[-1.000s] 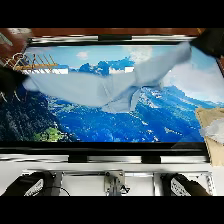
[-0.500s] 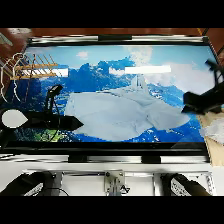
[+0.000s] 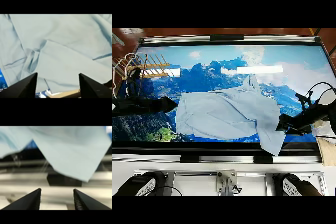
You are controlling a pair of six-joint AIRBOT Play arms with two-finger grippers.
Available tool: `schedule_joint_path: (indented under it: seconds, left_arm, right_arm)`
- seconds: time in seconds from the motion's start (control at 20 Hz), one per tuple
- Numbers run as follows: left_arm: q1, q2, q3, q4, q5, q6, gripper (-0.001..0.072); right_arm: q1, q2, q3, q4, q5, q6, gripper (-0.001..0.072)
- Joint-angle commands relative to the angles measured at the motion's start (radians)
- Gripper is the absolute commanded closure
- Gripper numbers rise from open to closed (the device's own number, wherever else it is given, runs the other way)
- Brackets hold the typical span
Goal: Fold the shirts.
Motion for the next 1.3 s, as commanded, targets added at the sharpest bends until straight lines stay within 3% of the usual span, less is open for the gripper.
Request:
schedule_joint_path:
  seconds: [0.0, 0.2, 0.55, 0.8, 0.85, 0.9, 0.95, 1.1, 1.25]
  left_arm:
    - [0.045, -0.022, 0.055, 0.024, 0.002, 0.031, 0.0099]
    - [0.039, -0.046, 0.060, 0.019, 0.028, 0.031, 0.0099]
    - [0.040, -0.045, 0.060, 0.019, 0.035, 0.031, 0.0104]
    - [0.040, -0.045, 0.060, 0.019, 0.035, 0.028, 0.0107]
    - [0.040, -0.045, 0.060, 0.019, 0.035, 0.022, 0.0107]
    - [0.040, -0.045, 0.060, 0.019, 0.035, 0.023, 0.0106]
    - [0.040, -0.045, 0.060, 0.019, 0.035, 0.022, 0.0107]
    - [0.040, -0.045, 0.060, 0.019, 0.035, 0.023, 0.0107]
    - [0.040, -0.045, 0.072, 0.020, 0.054, 0.023, 0.0106]
  right_arm:
    - [-0.001, 0.001, 0.016, -0.006, -0.269, 0.064, 0.0119]
    - [-0.001, -0.101, 0.016, 0.024, -0.580, 0.098, 0.0115]
    - [-0.012, -0.340, 0.016, 0.073, -0.719, 0.095, 0.0088]
    - [-0.012, -0.400, 0.016, 0.363, -0.856, -0.002, 0.0091]
    - [-0.012, -0.414, 0.016, 0.399, -0.849, -0.008, 0.0127]
    - [-0.012, -0.423, 0.016, 0.441, -0.834, -0.035, 0.0415]
    - [-0.012, -0.425, 0.016, 0.486, -0.835, -0.063, 0.0615]
    - [-0.010, -0.425, 0.100, 0.655, -0.805, -0.262, 0.0630]
    - [0.028, -0.425, 0.304, 0.853, -0.605, -0.525, 0.0630]
